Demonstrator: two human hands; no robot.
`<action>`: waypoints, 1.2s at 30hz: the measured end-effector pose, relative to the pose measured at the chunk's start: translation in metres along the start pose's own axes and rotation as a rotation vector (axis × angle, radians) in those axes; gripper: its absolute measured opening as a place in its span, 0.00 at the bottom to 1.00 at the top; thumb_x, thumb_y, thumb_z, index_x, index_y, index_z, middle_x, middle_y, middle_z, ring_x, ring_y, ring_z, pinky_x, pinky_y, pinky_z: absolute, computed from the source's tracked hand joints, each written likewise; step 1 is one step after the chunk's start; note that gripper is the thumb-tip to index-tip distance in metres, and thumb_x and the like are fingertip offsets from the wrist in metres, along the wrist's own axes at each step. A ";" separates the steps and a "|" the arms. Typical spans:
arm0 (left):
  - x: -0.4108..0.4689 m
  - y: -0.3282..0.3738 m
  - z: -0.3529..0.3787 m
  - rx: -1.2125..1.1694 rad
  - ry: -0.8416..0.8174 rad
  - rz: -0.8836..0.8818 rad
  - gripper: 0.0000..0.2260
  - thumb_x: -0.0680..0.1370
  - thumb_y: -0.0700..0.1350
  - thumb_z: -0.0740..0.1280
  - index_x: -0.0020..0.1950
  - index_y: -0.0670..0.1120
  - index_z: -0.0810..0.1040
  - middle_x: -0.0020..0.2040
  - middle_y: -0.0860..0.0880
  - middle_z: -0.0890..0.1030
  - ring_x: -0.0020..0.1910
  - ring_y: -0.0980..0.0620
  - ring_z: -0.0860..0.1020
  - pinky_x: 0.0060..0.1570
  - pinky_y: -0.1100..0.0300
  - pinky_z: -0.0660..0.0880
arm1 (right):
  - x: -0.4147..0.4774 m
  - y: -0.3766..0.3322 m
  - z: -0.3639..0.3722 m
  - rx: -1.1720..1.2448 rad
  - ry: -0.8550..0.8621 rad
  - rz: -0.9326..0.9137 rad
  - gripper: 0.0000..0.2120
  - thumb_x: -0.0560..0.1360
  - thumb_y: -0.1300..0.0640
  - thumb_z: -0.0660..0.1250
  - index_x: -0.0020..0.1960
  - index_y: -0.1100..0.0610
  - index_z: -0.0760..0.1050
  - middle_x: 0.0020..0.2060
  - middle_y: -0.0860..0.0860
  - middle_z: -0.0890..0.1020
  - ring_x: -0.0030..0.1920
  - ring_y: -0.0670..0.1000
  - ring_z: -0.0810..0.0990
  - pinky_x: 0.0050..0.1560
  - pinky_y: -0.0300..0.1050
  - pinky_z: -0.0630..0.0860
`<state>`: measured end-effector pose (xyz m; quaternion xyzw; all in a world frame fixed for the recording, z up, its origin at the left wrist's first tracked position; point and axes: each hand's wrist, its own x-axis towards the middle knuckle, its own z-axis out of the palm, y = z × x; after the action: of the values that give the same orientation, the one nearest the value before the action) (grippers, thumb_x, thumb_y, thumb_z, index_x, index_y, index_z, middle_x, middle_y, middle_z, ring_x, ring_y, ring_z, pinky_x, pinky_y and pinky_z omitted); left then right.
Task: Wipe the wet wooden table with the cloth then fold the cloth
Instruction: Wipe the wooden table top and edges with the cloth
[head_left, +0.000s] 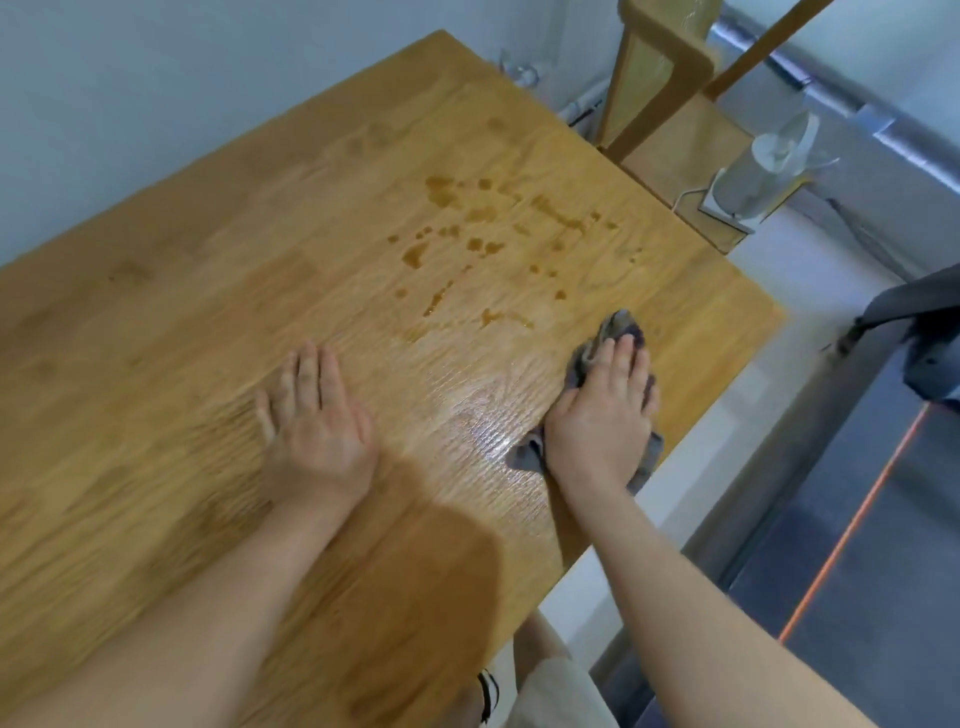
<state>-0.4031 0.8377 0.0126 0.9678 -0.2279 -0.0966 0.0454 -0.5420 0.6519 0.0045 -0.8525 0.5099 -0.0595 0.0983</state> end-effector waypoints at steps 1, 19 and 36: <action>0.000 0.005 0.001 0.001 -0.008 -0.015 0.28 0.80 0.51 0.47 0.78 0.43 0.47 0.79 0.46 0.46 0.77 0.48 0.43 0.74 0.45 0.42 | -0.018 -0.018 0.006 0.002 -0.004 -0.056 0.31 0.76 0.54 0.52 0.78 0.60 0.54 0.78 0.55 0.56 0.79 0.55 0.50 0.77 0.57 0.49; -0.001 0.020 0.007 -0.020 0.091 -0.069 0.31 0.75 0.52 0.49 0.76 0.40 0.56 0.77 0.42 0.56 0.77 0.44 0.52 0.74 0.43 0.48 | -0.050 -0.028 0.006 0.037 -0.124 -0.455 0.30 0.75 0.54 0.50 0.76 0.60 0.63 0.76 0.55 0.63 0.78 0.54 0.56 0.76 0.53 0.48; 0.002 0.022 0.004 -0.013 0.057 -0.118 0.32 0.74 0.53 0.50 0.76 0.39 0.58 0.77 0.42 0.58 0.76 0.44 0.53 0.73 0.41 0.49 | 0.027 -0.001 -0.001 -0.023 -0.141 -0.372 0.29 0.78 0.53 0.50 0.77 0.61 0.59 0.77 0.56 0.60 0.78 0.55 0.54 0.75 0.59 0.56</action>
<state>-0.4117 0.8166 0.0108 0.9816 -0.1686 -0.0729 0.0522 -0.5289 0.6281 0.0056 -0.9351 0.3362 -0.0106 0.1113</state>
